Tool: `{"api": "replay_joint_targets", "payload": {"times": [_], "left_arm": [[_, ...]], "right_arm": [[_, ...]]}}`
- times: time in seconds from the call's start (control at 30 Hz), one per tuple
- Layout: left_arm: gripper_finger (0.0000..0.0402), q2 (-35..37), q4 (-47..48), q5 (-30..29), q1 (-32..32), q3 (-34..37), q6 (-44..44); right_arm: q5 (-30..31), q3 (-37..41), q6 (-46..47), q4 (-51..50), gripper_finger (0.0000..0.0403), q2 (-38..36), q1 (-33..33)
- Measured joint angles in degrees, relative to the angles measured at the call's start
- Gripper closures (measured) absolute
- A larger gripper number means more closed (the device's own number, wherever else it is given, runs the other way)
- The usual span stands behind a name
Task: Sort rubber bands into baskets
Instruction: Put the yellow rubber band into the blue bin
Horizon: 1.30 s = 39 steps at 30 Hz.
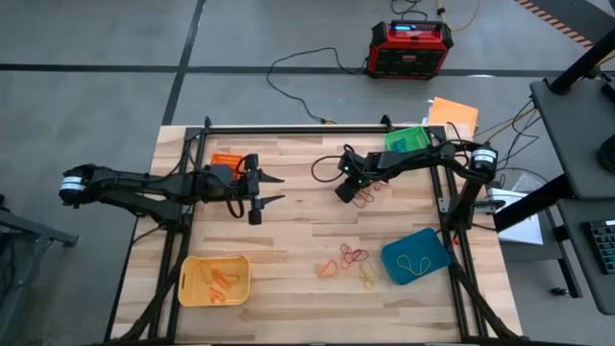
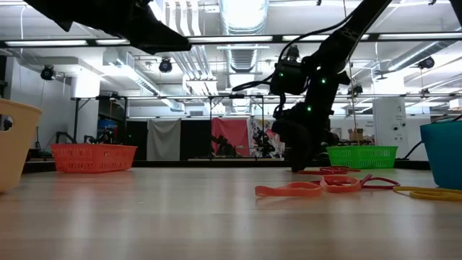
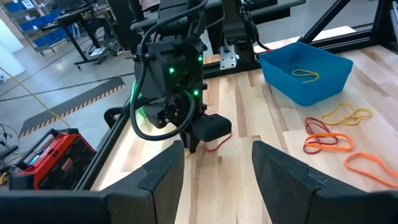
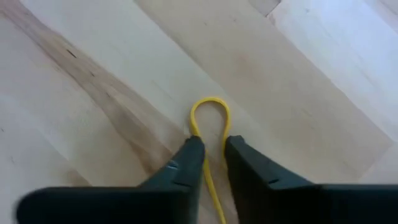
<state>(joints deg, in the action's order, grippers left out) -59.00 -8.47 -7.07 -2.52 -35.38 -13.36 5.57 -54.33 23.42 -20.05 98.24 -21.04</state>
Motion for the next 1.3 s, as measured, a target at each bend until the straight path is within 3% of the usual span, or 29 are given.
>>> {"api": "replay_joint_targets", "payload": {"times": [0.13,0.37,0.73,0.87,1.03,1.3], "left_arm": [[0.0228,0.0,0.0,0.0,0.0,0.0,1.0],[0.0228,0.0,0.0,0.0,0.1,0.0,2.4],[0.0228,0.0,1.8,0.3,0.1,0.0,-4.7],[0.0228,0.0,0.0,0.3,0.1,0.0,-4.8],[0.0228,0.0,-1.4,0.3,0.1,0.0,-1.1],[0.0228,0.0,-1.2,0.2,0.1,0.0,-1.0]], "right_arm": [[0.2,0.6,-1.1,0.5,0.0387,-0.1,0.0],[1.2,0.7,-1.9,0.2,0.0394,-3.9,2.0],[3.4,0.7,-6.7,2.4,0.0394,-21.3,6.3],[3.5,0.7,-6.2,1.7,0.0394,-24.2,6.1],[3.5,0.7,-1.2,0.6,0.0394,-21.8,6.2],[3.5,-3.7,3.6,-5.9,0.0394,-9.1,5.8]]}}
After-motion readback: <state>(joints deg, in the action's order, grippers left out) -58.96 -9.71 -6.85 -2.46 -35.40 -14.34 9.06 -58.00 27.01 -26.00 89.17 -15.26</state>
